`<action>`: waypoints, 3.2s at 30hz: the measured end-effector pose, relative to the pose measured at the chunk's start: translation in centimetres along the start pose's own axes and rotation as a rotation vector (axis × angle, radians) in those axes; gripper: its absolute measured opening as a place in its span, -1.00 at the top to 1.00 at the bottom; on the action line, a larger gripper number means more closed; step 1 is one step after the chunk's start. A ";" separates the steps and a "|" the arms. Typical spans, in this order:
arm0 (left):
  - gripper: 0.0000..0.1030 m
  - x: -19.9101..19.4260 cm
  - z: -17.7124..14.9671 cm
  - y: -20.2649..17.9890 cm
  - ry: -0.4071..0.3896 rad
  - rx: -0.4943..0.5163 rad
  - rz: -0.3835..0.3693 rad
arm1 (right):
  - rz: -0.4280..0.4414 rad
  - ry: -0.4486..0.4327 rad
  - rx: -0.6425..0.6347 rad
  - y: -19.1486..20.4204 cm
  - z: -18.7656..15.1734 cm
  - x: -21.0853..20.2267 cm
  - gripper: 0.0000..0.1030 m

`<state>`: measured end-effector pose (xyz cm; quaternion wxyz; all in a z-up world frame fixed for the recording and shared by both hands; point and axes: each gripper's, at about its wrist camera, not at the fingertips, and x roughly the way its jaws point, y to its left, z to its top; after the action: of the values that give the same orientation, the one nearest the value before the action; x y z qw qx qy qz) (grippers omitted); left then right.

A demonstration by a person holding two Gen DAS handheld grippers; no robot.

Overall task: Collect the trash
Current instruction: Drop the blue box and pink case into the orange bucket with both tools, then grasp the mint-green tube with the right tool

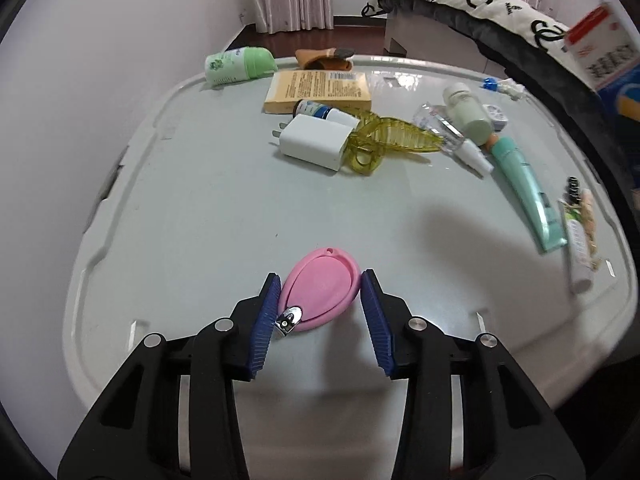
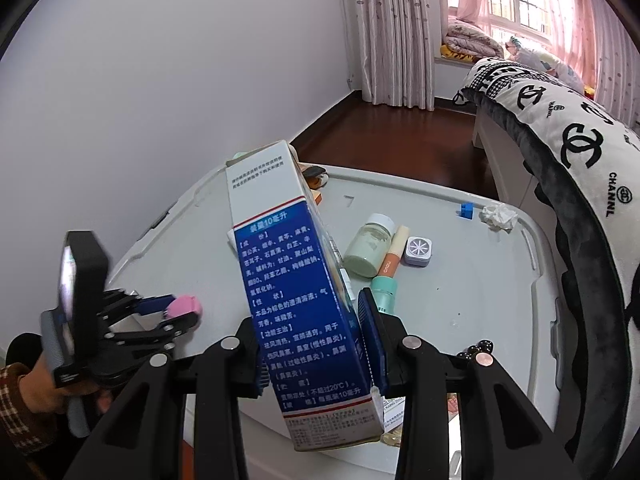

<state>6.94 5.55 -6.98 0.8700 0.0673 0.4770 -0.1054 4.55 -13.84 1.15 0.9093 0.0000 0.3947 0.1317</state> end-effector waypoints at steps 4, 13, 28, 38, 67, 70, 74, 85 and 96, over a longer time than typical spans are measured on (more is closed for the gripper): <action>0.20 -3.6 -1.9 -0.9 0.044 0.032 -0.049 | 0.007 -0.010 -0.004 0.1 -0.2 -0.7 0.27; 0.20 -8.3 -11.6 -4.4 0.255 0.062 -0.142 | 0.101 0.109 0.037 3.7 -7.5 -3.8 0.27; 0.19 -6.2 -17.5 -5.9 0.425 0.060 -0.169 | 0.184 0.550 0.063 9.0 -22.0 -1.5 0.10; -0.24 -7.4 -16.4 -6.4 0.350 0.110 -0.089 | 0.159 0.495 0.128 7.9 -21.4 -1.7 -0.35; -0.43 -8.9 -1.9 -6.7 -0.048 0.010 0.029 | -0.178 0.197 0.236 -2.9 -9.1 -3.5 -0.50; -0.43 -8.4 -1.5 -6.9 -0.047 0.014 0.029 | -0.189 0.203 0.237 -3.6 -8.7 -3.1 -0.50; -0.43 -7.5 -1.1 -6.3 -0.062 -0.006 0.046 | -0.198 0.186 0.219 -4.2 -6.5 -2.3 -0.50; -0.43 -6.5 -1.4 -3.0 -0.082 -0.068 0.068 | -0.223 0.260 0.007 -0.3 -0.3 9.3 -0.32; -0.43 -5.0 -1.4 -1.5 -0.047 -0.105 0.048 | -0.177 0.317 0.061 -1.6 -0.9 11.0 0.44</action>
<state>2.81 4.99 -3.54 0.8855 0.0306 0.4595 -0.0610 11.49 -12.81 -7.53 0.8434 -0.0280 0.5353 0.0372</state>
